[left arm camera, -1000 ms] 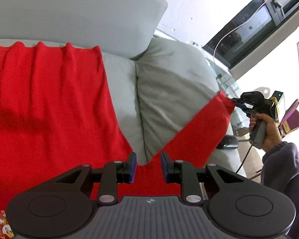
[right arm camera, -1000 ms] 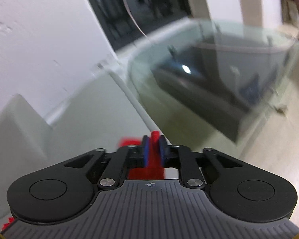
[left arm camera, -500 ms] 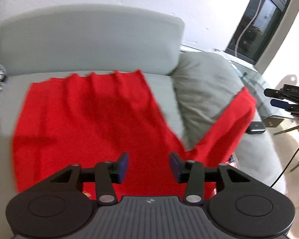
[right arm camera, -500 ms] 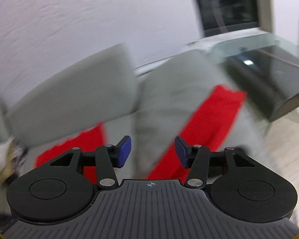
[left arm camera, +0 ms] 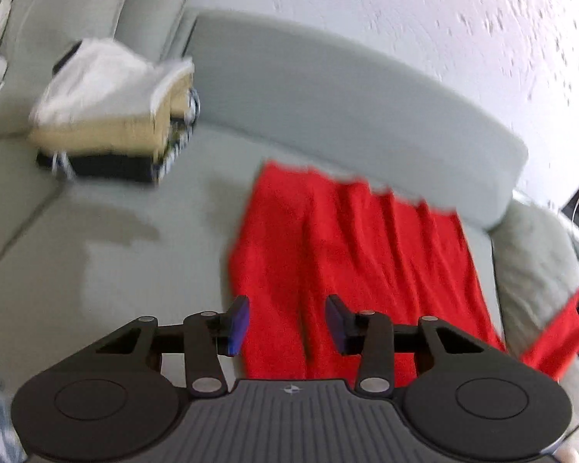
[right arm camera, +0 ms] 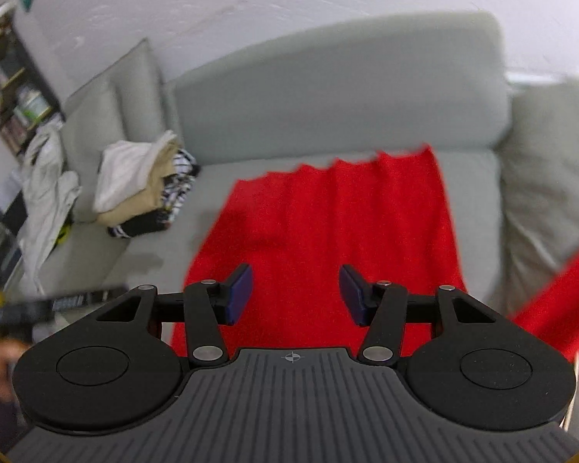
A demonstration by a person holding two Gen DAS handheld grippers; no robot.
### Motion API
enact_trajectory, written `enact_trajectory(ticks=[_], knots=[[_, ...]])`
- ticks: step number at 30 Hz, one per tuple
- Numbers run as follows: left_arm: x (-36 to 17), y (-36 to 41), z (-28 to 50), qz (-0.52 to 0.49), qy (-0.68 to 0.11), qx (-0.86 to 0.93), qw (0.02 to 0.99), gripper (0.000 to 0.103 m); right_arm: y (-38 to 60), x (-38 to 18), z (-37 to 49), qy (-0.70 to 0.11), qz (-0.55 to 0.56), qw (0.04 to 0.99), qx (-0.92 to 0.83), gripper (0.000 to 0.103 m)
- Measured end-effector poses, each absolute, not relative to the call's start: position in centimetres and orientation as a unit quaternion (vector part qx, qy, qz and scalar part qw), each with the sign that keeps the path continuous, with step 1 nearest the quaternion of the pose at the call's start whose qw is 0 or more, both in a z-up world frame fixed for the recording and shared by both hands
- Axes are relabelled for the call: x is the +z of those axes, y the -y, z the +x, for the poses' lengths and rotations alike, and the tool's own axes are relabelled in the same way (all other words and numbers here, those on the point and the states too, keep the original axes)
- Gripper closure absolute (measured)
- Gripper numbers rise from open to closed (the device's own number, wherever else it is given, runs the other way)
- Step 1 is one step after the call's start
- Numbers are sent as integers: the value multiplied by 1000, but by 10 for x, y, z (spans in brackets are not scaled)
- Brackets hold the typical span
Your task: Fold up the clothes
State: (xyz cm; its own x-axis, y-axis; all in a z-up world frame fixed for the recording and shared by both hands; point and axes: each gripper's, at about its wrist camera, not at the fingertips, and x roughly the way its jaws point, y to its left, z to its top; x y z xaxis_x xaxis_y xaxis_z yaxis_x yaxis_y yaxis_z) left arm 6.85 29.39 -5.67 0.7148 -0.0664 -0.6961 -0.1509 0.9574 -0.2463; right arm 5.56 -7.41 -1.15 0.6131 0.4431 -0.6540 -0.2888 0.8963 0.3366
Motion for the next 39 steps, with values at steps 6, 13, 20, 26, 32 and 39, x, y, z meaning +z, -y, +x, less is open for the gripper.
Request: enact_trajectory(ticks=[6,13,20,26,32,39], knots=[[-68,-307,180,-139,-390,-5,910,59,53,18,99,-362,92,905,206,46],[-120,-287,253,-99,-431,-34,896,61,60,-3,145,-360,106,915,151,42],[-174,-260,343,-93,-444,10,891,63,69,-52,174,-403,138,896,126,42],[-199,-242,382,-60,-453,66,887,64,86,-74,185,-413,150,891,118,42],[-205,-220,397,14,-456,73,887,65,99,-94,191,-424,159,885,109,42],[-180,-244,382,-21,-422,53,905,101,104,-93,182,-425,163,884,107,42]])
